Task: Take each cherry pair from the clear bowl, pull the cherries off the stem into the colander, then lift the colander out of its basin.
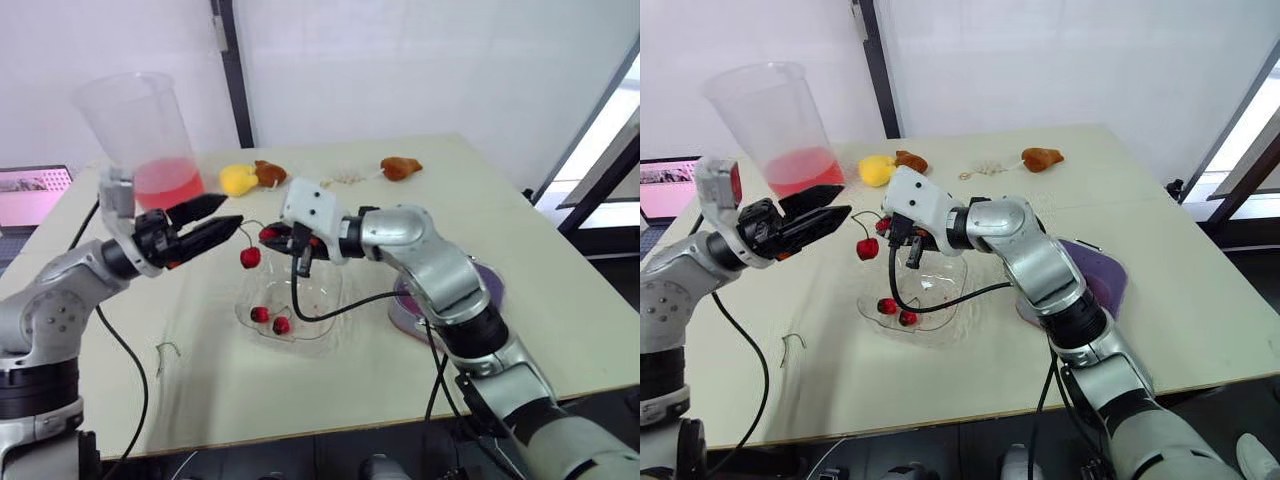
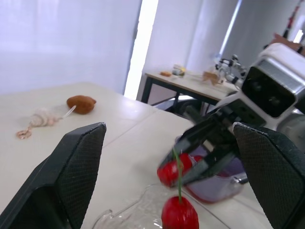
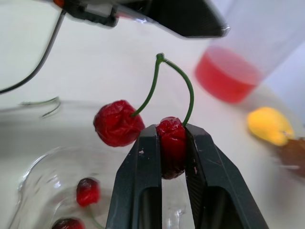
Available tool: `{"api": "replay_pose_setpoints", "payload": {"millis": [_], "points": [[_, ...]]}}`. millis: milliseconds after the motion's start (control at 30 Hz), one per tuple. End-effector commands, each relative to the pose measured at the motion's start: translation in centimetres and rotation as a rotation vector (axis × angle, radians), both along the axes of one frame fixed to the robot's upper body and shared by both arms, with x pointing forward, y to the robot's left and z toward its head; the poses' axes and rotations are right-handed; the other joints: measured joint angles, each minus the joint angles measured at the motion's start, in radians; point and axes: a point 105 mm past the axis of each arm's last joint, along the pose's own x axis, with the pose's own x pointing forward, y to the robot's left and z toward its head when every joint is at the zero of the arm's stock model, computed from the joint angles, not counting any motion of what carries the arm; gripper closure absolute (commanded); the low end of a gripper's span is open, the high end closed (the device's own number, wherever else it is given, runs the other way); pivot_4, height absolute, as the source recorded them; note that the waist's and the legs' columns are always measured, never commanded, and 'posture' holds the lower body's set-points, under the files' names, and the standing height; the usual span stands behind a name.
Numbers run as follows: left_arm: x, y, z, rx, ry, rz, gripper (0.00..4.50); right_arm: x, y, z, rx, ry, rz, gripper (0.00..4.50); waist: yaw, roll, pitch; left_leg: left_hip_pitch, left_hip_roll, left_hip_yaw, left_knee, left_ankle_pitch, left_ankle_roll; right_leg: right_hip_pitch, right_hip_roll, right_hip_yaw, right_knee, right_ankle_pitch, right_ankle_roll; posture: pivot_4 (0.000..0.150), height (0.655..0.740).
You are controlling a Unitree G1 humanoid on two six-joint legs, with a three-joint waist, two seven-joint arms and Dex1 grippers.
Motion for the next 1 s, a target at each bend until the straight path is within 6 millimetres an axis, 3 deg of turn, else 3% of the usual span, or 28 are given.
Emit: {"api": "replay_pose_setpoints", "payload": {"millis": [33, 200, 433, 700, 800, 933, 1000], "points": [[-0.4, -1.6, 1.8, -0.002, -0.041, -0.047, 0.00, 0.2, -1.7, 2.9, 0.109, -0.277, -0.180, 4.17, 0.004, 0.000, 0.000, 0.000, 0.000, 0.000, 0.000, 0.000, 0.000, 0.000, 0.000, 0.000, 0.000, 0.000, 0.000, 0.150, 0.7400], [1.0, -3.2, 2.9, -0.014, -0.078, -0.036, 0.00, -0.3, -2.4, 2.4, 0.132, -0.406, -0.278, 4.17, 0.001, 0.000, 0.000, 0.000, -0.001, 0.000, 0.002, 0.000, 0.000, 0.000, 0.000, 0.000, 0.000, 0.000, 0.000, 0.150, 0.7400], [1.9, -5.5, 3.7, -0.088, -0.119, -0.008, 0.00, -0.3, -2.9, 1.9, 0.189, -0.379, -0.340, 4.17, 0.001, 0.000, 0.000, 0.000, 0.000, 0.001, 0.003, 0.000, 0.000, 0.000, 0.000, 0.001, 0.000, 0.000, 0.000, 0.150, 0.7400], [2.6, -6.6, 3.8, -0.117, -0.131, 0.013, 0.00, -0.8, -2.7, 2.2, 0.231, -0.364, -0.339, 4.17, 0.005, 0.000, 0.000, 0.000, -0.001, 0.001, 0.006, 0.000, 0.000, 0.002, 0.000, 0.001, 0.000, 0.000, 0.000, 0.150, 0.7400], [2.6, -7.3, 3.4, -0.102, -0.132, 0.005, 0.88, -0.9, -2.6, 2.3, 0.237, -0.360, -0.329, 4.19, 0.005, 0.000, 0.000, 0.000, -0.001, 0.001, 0.006, 0.000, 0.000, 0.002, 0.000, 0.001, 0.000, 0.000, 0.000, 0.150, 0.7400], [2.6, -7.4, 3.6, -0.120, -0.137, 0.007, 2.91, -1.0, -2.5, 2.3, 0.240, -0.357, -0.322, 4.19, 0.004, 0.000, 0.000, 0.000, -0.001, 0.001, 0.006, 0.000, 0.000, 0.002, 0.001, 0.001, 0.000, 0.000, 0.000, 0.150, 0.7400], [2.6, -7.4, 3.7, -0.131, -0.135, 0.002, 2.91, -1.0, -2.5, 2.3, 0.242, -0.354, -0.322, 4.19, 0.004, 0.000, 0.000, 0.000, -0.001, 0.001, 0.006, 0.000, 0.000, 0.002, 0.001, 0.001, 0.000, 0.000, 0.000, 0.150, 0.7400]]}}
